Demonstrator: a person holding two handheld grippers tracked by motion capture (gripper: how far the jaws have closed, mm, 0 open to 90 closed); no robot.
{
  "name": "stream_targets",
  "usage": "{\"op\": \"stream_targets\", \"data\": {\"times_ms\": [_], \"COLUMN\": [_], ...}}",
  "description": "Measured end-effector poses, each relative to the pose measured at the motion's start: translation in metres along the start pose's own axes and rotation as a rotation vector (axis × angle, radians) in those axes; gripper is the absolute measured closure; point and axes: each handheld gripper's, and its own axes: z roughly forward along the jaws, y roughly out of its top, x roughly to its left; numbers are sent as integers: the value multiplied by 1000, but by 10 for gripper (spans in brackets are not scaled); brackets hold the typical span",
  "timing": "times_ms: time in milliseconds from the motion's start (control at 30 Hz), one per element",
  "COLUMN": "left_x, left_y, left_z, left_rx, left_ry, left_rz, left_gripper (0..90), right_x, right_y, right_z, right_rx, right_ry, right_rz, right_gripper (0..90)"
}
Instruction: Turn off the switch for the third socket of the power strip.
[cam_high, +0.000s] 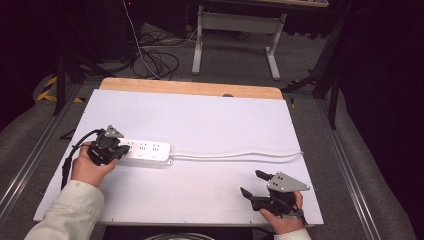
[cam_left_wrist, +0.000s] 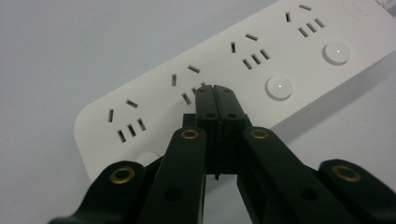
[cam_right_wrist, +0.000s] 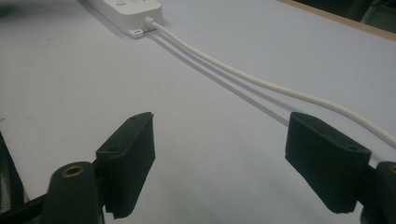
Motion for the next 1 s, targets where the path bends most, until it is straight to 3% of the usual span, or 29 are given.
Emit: {"op": "stream_targets", "data": {"times_ms": [1000], "left_x": [2], "left_y": [-4], "left_z": [4], "left_rx": [-22], "left_ry": [-19], "left_rz": [-21], "left_gripper": [900], "right_x": [0], "right_y": [0], "right_z": [-1], "right_rx": [-1], "right_ry": [3], "right_rz": [6], "right_gripper": [244]}}
